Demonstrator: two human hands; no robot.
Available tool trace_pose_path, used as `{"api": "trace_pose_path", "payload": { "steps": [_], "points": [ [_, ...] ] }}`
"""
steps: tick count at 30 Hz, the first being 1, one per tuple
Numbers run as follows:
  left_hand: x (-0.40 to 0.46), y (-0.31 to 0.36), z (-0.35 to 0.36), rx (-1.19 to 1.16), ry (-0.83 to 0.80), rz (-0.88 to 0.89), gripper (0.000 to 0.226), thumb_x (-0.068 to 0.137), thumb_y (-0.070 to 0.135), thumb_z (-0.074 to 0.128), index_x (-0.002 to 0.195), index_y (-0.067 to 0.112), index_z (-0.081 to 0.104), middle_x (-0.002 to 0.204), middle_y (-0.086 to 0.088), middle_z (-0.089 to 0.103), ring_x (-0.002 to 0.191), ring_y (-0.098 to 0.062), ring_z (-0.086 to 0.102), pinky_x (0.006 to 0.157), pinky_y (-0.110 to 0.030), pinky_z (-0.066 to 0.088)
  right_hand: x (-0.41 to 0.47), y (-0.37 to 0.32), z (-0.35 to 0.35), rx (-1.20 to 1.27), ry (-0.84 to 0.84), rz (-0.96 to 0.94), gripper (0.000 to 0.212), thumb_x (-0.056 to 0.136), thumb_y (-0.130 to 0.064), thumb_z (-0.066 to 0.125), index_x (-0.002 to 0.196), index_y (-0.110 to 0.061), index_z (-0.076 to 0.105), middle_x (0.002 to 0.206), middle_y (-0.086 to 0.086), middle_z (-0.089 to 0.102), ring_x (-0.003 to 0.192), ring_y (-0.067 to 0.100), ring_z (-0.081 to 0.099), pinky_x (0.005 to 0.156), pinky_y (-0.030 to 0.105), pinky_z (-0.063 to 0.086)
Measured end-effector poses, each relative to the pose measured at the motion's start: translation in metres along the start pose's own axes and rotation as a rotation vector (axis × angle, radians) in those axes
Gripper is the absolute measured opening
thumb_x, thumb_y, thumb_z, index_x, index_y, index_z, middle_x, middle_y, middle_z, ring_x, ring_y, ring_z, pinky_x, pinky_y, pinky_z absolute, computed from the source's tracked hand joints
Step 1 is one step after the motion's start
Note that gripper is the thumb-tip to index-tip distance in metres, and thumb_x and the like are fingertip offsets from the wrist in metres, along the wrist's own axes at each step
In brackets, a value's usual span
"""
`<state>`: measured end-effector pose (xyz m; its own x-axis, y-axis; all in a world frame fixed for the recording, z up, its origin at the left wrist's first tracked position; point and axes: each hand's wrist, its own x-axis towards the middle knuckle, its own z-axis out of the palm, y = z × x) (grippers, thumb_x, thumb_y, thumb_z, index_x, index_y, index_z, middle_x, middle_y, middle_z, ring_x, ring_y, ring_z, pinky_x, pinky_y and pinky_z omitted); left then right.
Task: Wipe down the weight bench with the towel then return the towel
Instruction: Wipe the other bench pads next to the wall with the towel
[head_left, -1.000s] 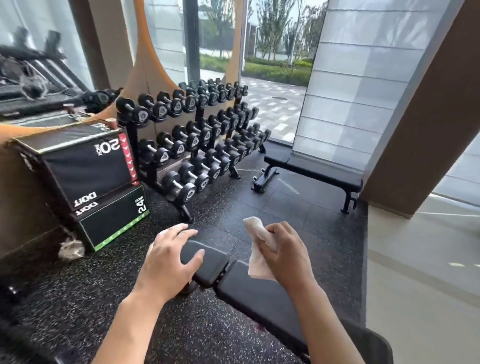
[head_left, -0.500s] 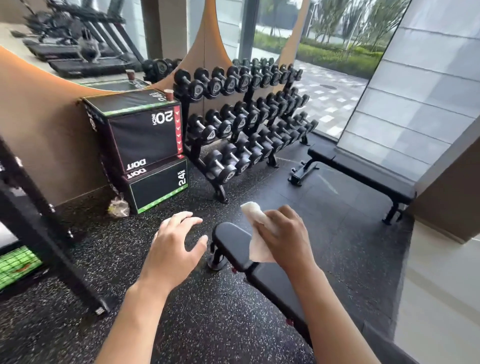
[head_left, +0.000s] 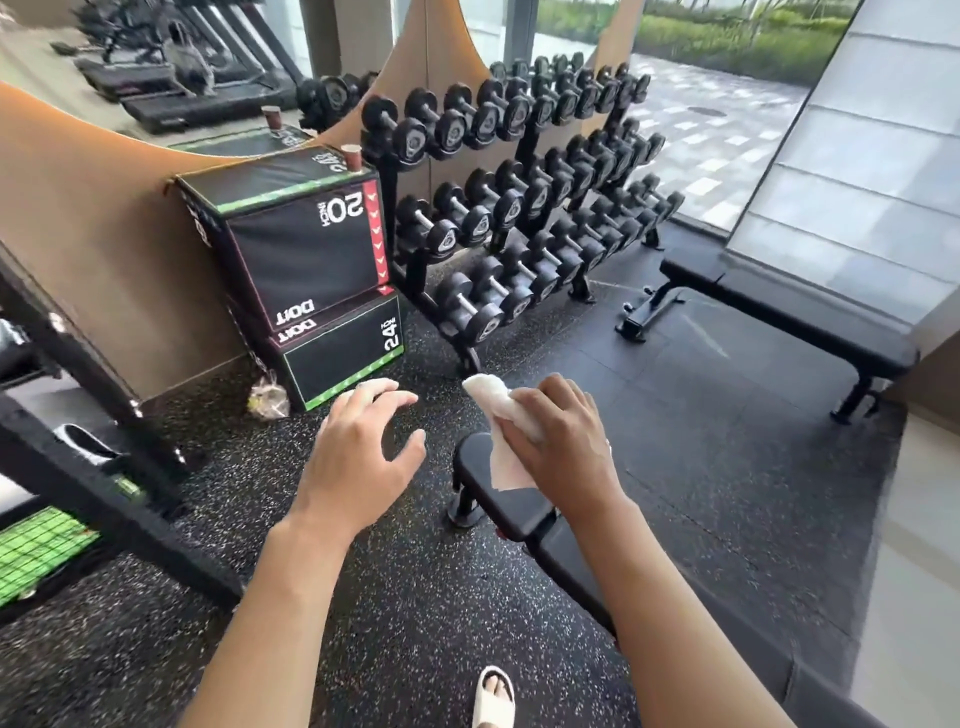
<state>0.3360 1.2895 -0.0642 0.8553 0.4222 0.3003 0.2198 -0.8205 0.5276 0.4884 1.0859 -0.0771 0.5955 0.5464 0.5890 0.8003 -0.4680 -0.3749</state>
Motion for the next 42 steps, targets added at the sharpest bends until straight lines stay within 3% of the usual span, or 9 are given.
{"api": "trace_pose_path", "payload": {
  "steps": [5, 11, 19, 29, 35, 42],
  "points": [
    [0.061, 0.006, 0.021, 0.025, -0.022, 0.01, 0.045, 0.092, 0.044, 0.056, 0.132, 0.024, 0.065, 0.14, 0.006, 0.056, 0.134, -0.015, 0.047, 0.118, -0.041, 0.037, 0.046, 0.047, 0.019, 0.06, 0.009, 0.046, 0.027, 0.092, -0.033, 0.079, 0.11, -0.013, 0.074, 0.1, -0.002, 0.057, 0.091, 0.021, 0.057, 0.084, 0.042, 0.05],
    [0.131, 0.01, 0.036, 0.064, -0.019, 0.025, 0.042, 0.091, 0.042, 0.057, 0.128, 0.024, 0.066, 0.136, 0.008, 0.057, 0.13, -0.015, 0.048, 0.115, -0.04, 0.04, 0.105, 0.095, 0.051, 0.203, -0.023, 0.127, 0.025, 0.091, -0.032, 0.079, 0.106, -0.013, 0.072, 0.101, -0.004, 0.057, 0.094, 0.02, 0.057, 0.08, 0.031, 0.046],
    [0.193, 0.007, 0.044, 0.102, -0.021, 0.051, 0.043, 0.09, 0.045, 0.055, 0.127, 0.026, 0.067, 0.135, 0.01, 0.057, 0.13, -0.014, 0.049, 0.115, -0.041, 0.042, 0.15, 0.127, 0.076, 0.325, -0.06, 0.224, 0.022, 0.087, -0.029, 0.081, 0.102, -0.015, 0.073, 0.095, -0.008, 0.058, 0.083, 0.015, 0.058, 0.072, 0.031, 0.046],
    [0.255, -0.042, 0.049, 0.076, -0.054, 0.08, 0.046, 0.088, 0.047, 0.053, 0.126, 0.025, 0.067, 0.136, 0.009, 0.057, 0.131, -0.014, 0.048, 0.117, -0.04, 0.04, 0.201, 0.129, 0.122, 0.313, -0.084, 0.258, 0.022, 0.086, -0.031, 0.081, 0.101, -0.017, 0.074, 0.094, -0.012, 0.056, 0.082, 0.012, 0.057, 0.073, 0.028, 0.043],
    [0.304, -0.097, 0.038, 0.029, -0.081, 0.129, 0.041, 0.089, 0.043, 0.057, 0.126, 0.027, 0.067, 0.136, 0.008, 0.057, 0.132, -0.014, 0.049, 0.117, -0.04, 0.04, 0.241, 0.111, 0.156, 0.31, -0.068, 0.363, 0.023, 0.088, -0.039, 0.081, 0.1, -0.02, 0.075, 0.09, -0.015, 0.054, 0.078, 0.003, 0.053, 0.069, 0.015, 0.036],
    [0.347, -0.18, 0.003, -0.041, -0.08, 0.128, 0.041, 0.088, 0.043, 0.058, 0.124, 0.025, 0.069, 0.133, 0.009, 0.058, 0.128, -0.015, 0.051, 0.115, -0.038, 0.041, 0.298, 0.061, 0.218, 0.312, -0.104, 0.388, 0.026, 0.092, -0.044, 0.076, 0.099, -0.019, 0.077, 0.092, -0.013, 0.056, 0.08, 0.007, 0.058, 0.074, 0.034, 0.049]
  ]
}}
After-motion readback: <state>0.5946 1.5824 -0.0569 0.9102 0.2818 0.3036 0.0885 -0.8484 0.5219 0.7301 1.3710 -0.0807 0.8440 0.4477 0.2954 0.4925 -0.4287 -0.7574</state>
